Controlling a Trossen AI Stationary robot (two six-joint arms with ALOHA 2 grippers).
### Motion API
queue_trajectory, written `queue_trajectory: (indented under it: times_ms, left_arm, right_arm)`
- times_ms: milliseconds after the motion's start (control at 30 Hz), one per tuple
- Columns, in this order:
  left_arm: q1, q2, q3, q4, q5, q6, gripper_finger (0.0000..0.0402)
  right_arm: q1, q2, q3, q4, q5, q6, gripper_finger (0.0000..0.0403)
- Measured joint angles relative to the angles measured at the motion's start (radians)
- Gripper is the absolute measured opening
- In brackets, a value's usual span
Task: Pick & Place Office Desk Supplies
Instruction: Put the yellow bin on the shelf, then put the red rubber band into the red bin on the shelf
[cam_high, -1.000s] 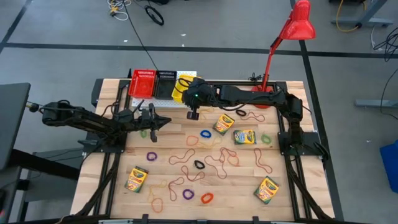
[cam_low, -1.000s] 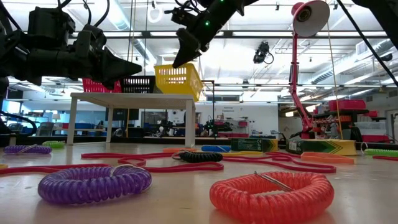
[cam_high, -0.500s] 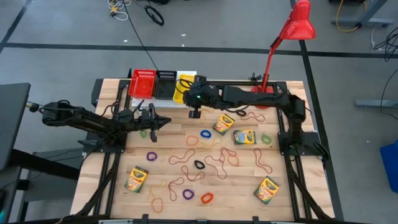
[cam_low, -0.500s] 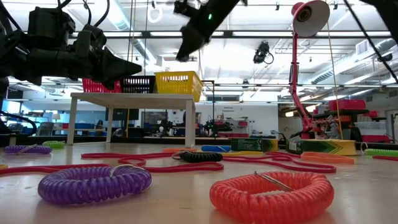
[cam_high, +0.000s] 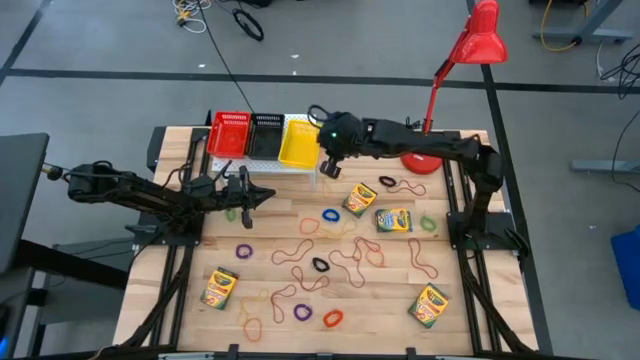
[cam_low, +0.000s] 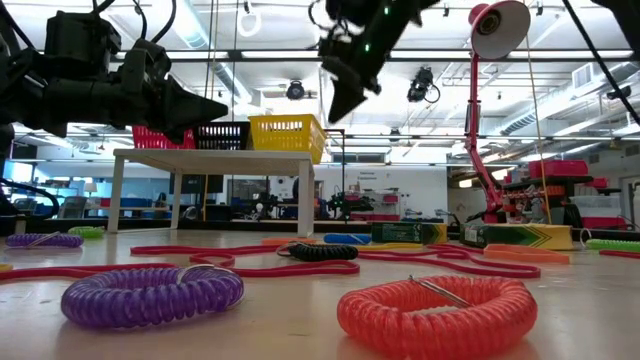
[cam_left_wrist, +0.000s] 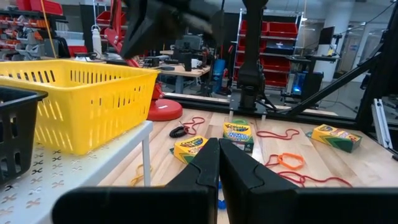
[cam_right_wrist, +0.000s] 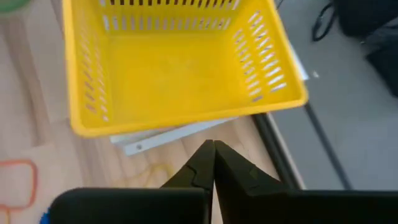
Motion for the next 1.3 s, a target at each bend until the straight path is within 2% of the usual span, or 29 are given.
queue_trajectory:
  times_ms: [233, 467, 1067, 1233, 1300]
  left_arm:
    - [0.0, 0.0, 0.0, 0.001, 0.0, 0.0, 0.0011]
    - [0.0, 0.0, 0.0, 0.0, 0.0, 0.0, 0.0011]
    - [0.0, 0.0, 0.0, 0.001, 0.0, 0.0, 0.0011]
    - [0.0, 0.0, 0.0, 0.001, 0.0, 0.0, 0.0011]
    - [0.0, 0.0, 0.0, 0.0, 0.0, 0.0, 0.0011]
  right_arm:
    - [-0.063, 0.0, -0.126, 0.199, -0.077, 0.015, 0.0005]
    - [-0.086, 0.0, -0.165, 0.316, -0.083, 0.026, 0.0008]
    - [-0.131, -0.001, -0.165, 0.393, -0.106, -0.038, 0.0006]
    - [-0.098, -0.081, -0.165, 0.318, -0.072, -0.087, 0.0004]
    - [-0.059, -0.136, -0.215, 0.327, -0.069, -0.097, 0.0003]
